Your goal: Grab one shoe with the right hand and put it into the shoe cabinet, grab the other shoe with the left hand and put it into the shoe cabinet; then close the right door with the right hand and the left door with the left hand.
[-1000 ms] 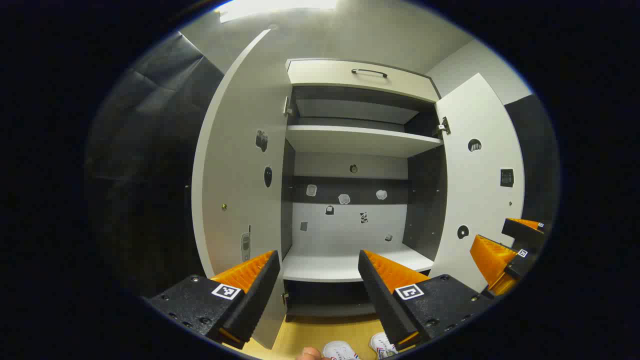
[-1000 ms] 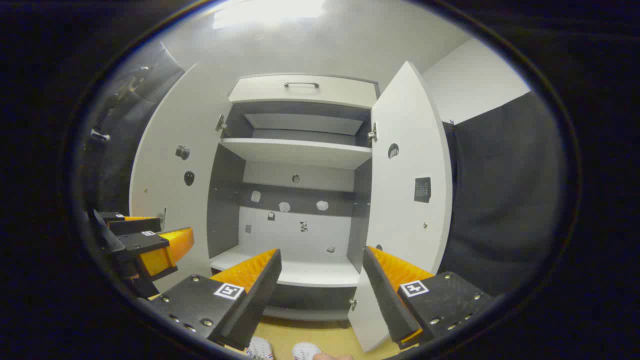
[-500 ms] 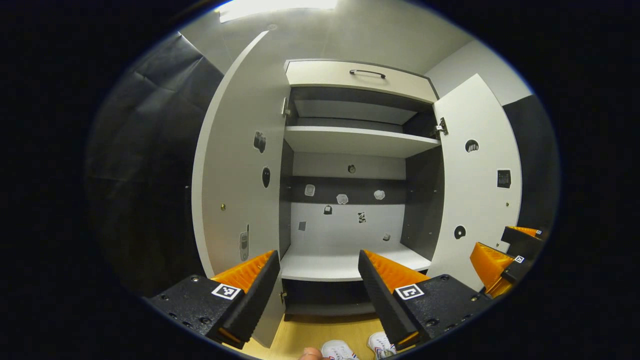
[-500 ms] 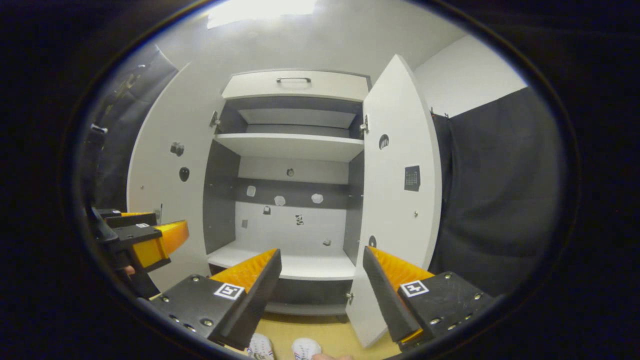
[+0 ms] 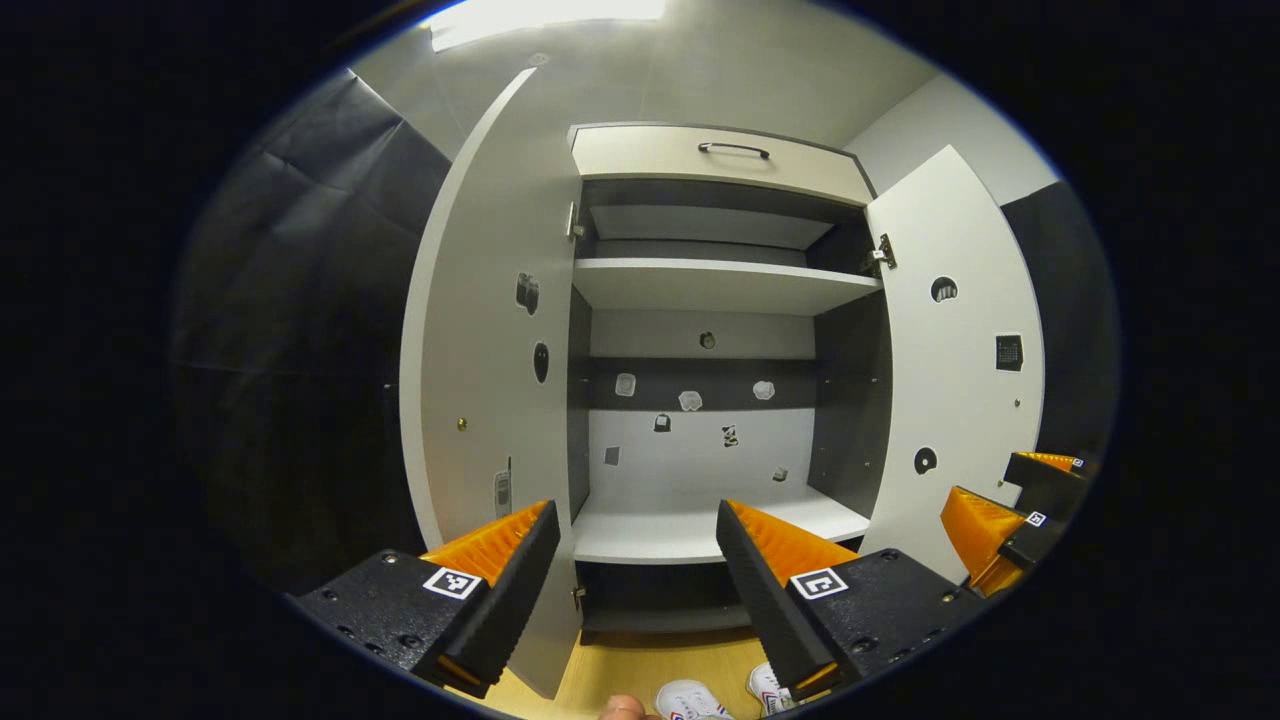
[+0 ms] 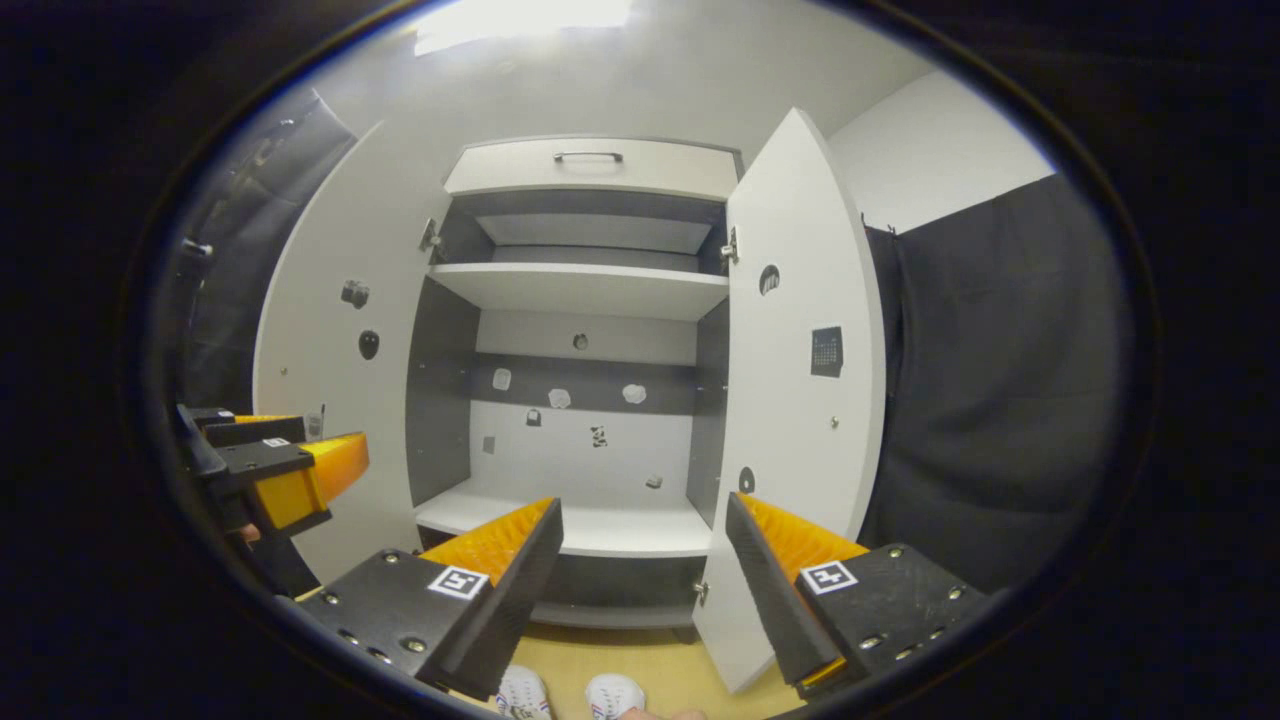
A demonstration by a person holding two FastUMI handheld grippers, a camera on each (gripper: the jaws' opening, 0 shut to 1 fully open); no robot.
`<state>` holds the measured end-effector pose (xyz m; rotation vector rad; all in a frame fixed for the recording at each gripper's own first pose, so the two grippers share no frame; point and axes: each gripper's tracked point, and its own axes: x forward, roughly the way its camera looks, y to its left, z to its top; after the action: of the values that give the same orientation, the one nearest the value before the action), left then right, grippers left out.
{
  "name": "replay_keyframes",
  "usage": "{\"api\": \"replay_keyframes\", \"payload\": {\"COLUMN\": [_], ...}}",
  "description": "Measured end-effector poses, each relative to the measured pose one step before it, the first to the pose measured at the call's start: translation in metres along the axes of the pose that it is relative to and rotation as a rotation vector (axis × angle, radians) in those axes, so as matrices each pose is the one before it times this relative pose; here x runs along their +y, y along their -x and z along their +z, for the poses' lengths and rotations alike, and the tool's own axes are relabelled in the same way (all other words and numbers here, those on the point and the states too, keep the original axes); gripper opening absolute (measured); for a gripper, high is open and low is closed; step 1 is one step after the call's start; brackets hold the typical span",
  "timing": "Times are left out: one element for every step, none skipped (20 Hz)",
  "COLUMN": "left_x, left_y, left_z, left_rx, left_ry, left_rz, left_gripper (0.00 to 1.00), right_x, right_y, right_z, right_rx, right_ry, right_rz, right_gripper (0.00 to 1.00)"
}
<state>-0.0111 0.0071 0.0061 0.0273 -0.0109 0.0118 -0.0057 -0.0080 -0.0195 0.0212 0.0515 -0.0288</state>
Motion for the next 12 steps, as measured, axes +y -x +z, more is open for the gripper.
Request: {"api": "replay_keyframes", "payload": {"left_x": [0.00227,0.00233,0.00258,0.00269,0.00286,0.00339,0.00334,0.00347,0.00408,0.00402,0.00424,0.00455], "left_y": [0.00122,0.00164,0.0017,0.00181,0.00207,0.0025,0.00243,0.0025,0.00307,0.00285,0.00276,0.00301], "left_z": [-0.00037,0.00004,0.00008,-0.00075,0.0001,-0.00035,0.00072,0.00042,0.00138,-0.00029,0.00101,-0.001], "left_rx": [0.00106,-0.00051,0.00115,0.0011,-0.00001,0.00185,0.00052,-0.00218,-0.00213,-0.00052,-0.00227,0.00005], "left_ry": [-0.00331,-0.00226,-0.0016,-0.00071,-0.00048,-0.00164,-0.00213,-0.00191,-0.00321,-0.00334,-0.00371,-0.00473], "left_rz": [0.00589,0.00709,0.00707,0.00846,0.00895,0.0108,0.0109,0.01203,0.01433,0.01332,0.0154,0.01712], "left_gripper": [0.96,0.96,0.96,0.96,0.96,0.96,0.96,0.96,0.96,0.96,0.96,0.96], "right_x": [0.0006,0.00059,0.00034,0.00162,0.00271,0.00315,0.00401,0.00427,0.00491,0.00249,0.00439,0.00523], "right_y": [-0.00104,-0.00239,-0.00216,-0.00178,-0.0014,-0.00094,-0.00259,-0.00308,-0.00476,-0.0042,-0.00536,-0.00455], "right_z": [-0.00652,-0.00848,-0.00944,-0.01082,-0.01156,-0.01259,-0.0136,-0.01508,-0.01878,-0.01791,-0.02067,-0.02141], "right_rx": [0.0162,0.01824,0.01904,0.02177,0.02454,0.02547,0.03084,0.03312,0.04544,0.04334,0.05253,0.05262], "right_ry": [0.00258,0.00646,0.0098,0.01108,0.00996,0.00701,0.00611,0.00509,0.00756,0.00804,0.01096,0.01108], "right_rz": [-0.00047,-0.00108,0.00222,0.00545,0.00944,0.01138,0.01355,0.01515,0.01606,0.00944,0.01422,0.01696], "right_gripper": [0.98,0.98,0.98,0.98,0.98,1.0,0.98,0.98,0.96,0.96,0.96,0.98]}}
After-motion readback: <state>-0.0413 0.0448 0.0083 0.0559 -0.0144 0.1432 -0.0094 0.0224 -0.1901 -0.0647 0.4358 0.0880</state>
